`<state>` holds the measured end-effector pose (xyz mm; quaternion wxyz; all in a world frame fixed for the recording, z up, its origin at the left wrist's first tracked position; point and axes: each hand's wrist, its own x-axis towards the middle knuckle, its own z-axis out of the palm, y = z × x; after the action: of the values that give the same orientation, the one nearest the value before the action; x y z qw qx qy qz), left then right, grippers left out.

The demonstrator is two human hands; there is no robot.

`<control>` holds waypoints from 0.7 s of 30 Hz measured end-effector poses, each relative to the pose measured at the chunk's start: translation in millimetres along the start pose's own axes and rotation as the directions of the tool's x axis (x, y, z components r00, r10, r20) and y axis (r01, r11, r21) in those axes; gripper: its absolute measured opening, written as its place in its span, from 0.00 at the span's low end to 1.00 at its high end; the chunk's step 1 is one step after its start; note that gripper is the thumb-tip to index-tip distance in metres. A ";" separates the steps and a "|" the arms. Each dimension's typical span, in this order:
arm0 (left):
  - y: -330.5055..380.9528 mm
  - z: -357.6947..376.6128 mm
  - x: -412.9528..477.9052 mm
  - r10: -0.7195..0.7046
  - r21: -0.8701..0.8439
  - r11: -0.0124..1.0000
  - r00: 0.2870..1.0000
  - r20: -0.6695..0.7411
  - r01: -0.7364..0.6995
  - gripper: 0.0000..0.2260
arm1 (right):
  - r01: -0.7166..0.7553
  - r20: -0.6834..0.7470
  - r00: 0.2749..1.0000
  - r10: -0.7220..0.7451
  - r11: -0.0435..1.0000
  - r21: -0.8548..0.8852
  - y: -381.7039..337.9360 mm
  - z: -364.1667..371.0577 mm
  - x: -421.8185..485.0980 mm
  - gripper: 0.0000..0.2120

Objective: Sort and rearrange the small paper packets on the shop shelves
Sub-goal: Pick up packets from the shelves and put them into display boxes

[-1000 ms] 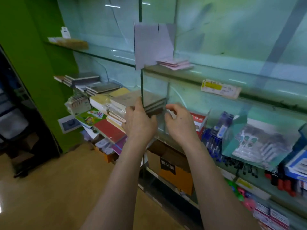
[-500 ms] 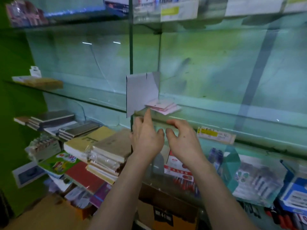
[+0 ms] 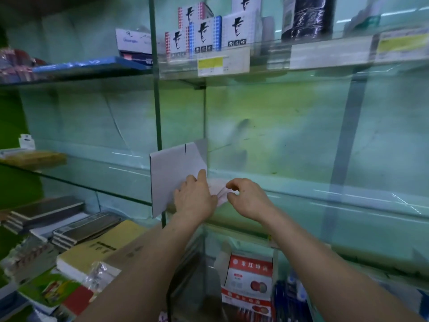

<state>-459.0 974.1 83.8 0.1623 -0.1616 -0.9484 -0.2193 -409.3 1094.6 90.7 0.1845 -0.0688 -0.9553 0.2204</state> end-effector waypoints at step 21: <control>-2.9 37.2 48.4 0.018 -0.050 0.998 0.993 -0.115 -0.024 0.14 | -0.089 -0.096 0.990 0.098 0.991 0.099 24.6 26.9 56.9 0.16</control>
<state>-512.3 1000.4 69.4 0.2142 -0.1628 -0.9299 -0.2508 -470.8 1118.1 75.7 0.2251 -0.1158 -0.9290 0.2701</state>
